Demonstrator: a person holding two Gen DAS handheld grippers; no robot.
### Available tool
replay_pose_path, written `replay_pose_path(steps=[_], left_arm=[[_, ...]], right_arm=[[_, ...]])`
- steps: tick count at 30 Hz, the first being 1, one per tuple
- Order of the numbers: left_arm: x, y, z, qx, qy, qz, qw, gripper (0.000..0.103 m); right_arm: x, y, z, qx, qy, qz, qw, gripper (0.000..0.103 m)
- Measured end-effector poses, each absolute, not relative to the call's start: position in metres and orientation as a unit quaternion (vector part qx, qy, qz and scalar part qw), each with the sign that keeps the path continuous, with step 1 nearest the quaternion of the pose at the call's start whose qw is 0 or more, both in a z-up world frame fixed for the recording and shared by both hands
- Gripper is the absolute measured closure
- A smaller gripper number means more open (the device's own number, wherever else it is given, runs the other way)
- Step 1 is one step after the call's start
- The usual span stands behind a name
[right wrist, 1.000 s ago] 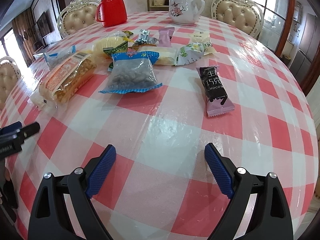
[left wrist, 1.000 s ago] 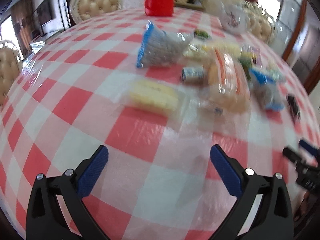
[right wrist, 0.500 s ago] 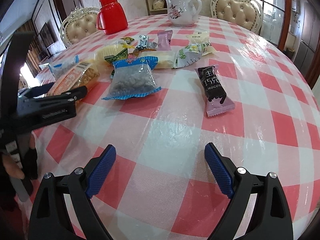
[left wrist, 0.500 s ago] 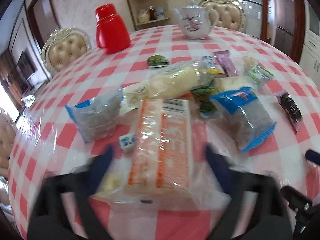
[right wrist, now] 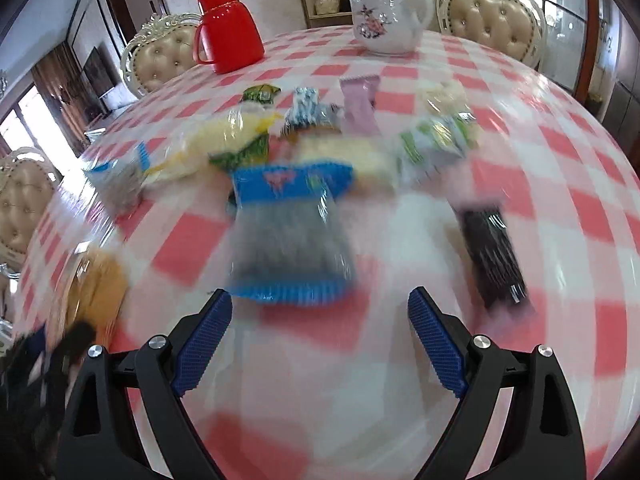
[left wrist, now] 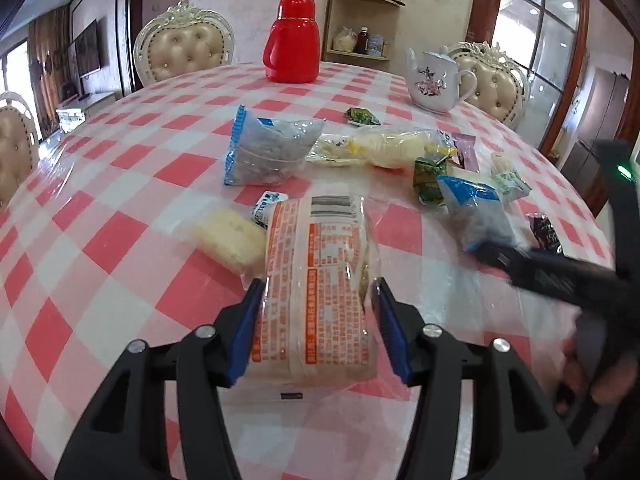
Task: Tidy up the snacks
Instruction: 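Grasp the orange-printed bread bag with left tool while right tool grasps blue-edged candy bag, then carry both bags to the clear box and release them inside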
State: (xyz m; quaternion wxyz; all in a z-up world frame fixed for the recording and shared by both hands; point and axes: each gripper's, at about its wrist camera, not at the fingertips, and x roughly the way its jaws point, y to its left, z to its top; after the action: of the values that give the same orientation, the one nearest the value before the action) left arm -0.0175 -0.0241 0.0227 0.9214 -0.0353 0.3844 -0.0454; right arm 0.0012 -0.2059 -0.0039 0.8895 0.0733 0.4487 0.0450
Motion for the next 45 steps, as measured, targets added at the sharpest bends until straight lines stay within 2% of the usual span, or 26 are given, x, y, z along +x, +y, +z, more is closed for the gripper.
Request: replay_pose_path(steps=[1,3,6,10,14,15,16,17,18,19,22,27,35,40,45], left_arm=[[-0.016,-0.019,0.022,-0.051,0.387,-0.045,0.919,0.032],[-0.01,-0.01,0.019,-0.078,0.396,-0.044,0.914,0.026],[-0.005,-0.004,0.014,-0.097,0.407,-0.037,0.907,0.025],[-0.003,-0.009,0.012,-0.084,0.416,-0.038,0.905,0.021],[0.004,-0.012,0.007,-0.074,0.434,-0.029,0.898,0.019],[0.004,-0.013,0.006,-0.07,0.434,-0.028,0.898,0.019],[0.004,-0.013,0.006,-0.069,0.435,-0.028,0.897,0.019],[0.004,-0.012,0.007,-0.07,0.435,-0.029,0.897,0.019],[0.003,-0.011,0.007,-0.074,0.433,-0.031,0.898,0.02],[0.002,-0.009,0.008,-0.08,0.43,-0.032,0.899,0.03],[-0.002,-0.008,0.01,-0.088,0.417,-0.047,0.903,0.05],[-0.006,-0.002,0.013,-0.104,0.405,-0.043,0.907,0.051],[-0.022,0.009,0.027,-0.137,0.384,-0.068,0.91,0.051],[-0.038,0.034,0.054,-0.212,0.401,-0.131,0.882,0.051],[-0.056,0.055,0.068,-0.237,0.43,-0.181,0.852,0.051]], right_arm=[[0.012,-0.198,-0.004,0.064,0.45,0.047,0.89,0.016],[0.023,-0.19,-0.005,0.052,0.448,0.037,0.892,0.016],[0.032,-0.185,-0.004,0.059,0.446,0.043,0.892,0.016],[0.032,-0.2,-0.002,0.148,0.442,0.056,0.883,0.016],[0.041,-0.198,-0.001,0.164,0.436,0.027,0.884,0.017],[0.043,-0.192,-0.001,0.148,0.436,0.01,0.887,0.02],[0.044,-0.189,-0.001,0.133,0.435,-0.008,0.89,0.034],[0.041,-0.187,-0.001,0.124,0.43,-0.021,0.894,0.043],[0.036,-0.187,0.0,0.121,0.419,-0.022,0.899,0.048],[0.031,-0.187,0.001,0.117,0.416,-0.017,0.902,0.052],[0.0,-0.19,0.003,0.115,0.404,0.006,0.907,0.053],[-0.053,-0.188,0.011,0.107,0.377,0.035,0.919,0.053],[-0.083,-0.213,0.011,0.179,0.357,0.063,0.914,0.053],[-0.104,-0.22,0.005,0.231,0.371,0.09,0.895,0.053],[-0.132,-0.219,0.002,0.251,0.382,0.099,0.884,0.053]])
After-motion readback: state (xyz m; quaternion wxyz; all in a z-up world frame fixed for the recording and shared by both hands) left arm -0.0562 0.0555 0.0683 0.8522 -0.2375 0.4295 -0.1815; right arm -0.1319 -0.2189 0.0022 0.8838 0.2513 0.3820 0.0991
